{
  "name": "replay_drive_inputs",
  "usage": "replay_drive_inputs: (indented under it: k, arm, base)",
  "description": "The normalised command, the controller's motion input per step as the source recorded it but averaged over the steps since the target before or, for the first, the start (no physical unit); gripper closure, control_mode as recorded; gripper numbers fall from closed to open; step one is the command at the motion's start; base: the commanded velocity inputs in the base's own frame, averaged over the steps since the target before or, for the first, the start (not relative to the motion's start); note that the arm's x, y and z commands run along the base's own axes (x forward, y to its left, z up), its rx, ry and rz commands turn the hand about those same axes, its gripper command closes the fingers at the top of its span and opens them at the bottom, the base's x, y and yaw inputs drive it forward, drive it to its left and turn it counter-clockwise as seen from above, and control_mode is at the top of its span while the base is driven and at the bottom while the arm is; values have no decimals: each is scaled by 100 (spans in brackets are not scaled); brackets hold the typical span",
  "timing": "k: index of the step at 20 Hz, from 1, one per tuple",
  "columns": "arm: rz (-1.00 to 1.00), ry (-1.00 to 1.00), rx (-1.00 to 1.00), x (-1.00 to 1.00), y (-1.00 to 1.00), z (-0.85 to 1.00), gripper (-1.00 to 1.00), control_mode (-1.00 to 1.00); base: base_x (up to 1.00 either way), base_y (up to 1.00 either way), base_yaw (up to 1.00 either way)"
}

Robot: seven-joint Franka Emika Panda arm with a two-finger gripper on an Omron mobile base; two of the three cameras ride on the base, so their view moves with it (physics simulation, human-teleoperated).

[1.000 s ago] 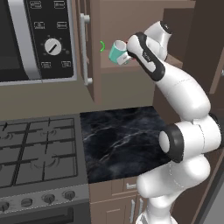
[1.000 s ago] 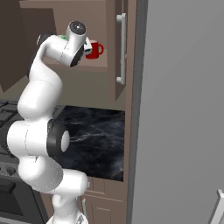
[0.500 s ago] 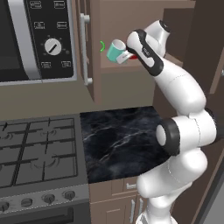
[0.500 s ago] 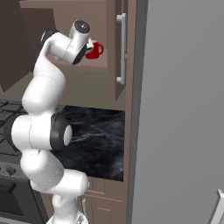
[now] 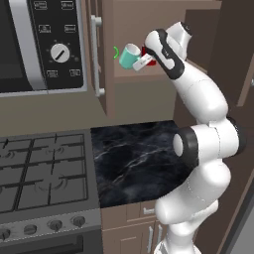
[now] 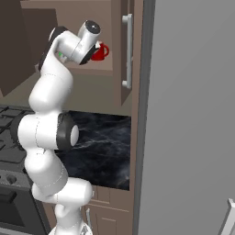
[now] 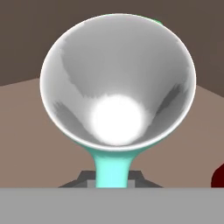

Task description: Pick the mug on the counter and place it in the cabinet with the handle facing the right, like the mugs already inside.

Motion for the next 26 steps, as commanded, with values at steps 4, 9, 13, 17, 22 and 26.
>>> replay_drive_inputs:
  k: [4, 9, 13, 17, 22, 26]
  arm:
    - [6, 0, 0, 11, 0, 0, -100, -100]
    - [4, 0, 0, 7, 0, 0, -100, -100]
    - [4, 0, 0, 0, 0, 0, -100, -100]
    - [3, 0, 0, 0, 0, 0, -100, -100]
    - [4, -2, 0, -2, 0, 0, -100, -100]
    - [4, -5, 0, -13, 0, 0, -100, -100]
  base:
    - [0, 0, 0]
    - [0, 0, 0]
    - [0, 0, 0]
    - [0, 0, 0]
    - [0, 0, 0]
    - [0, 0, 0]
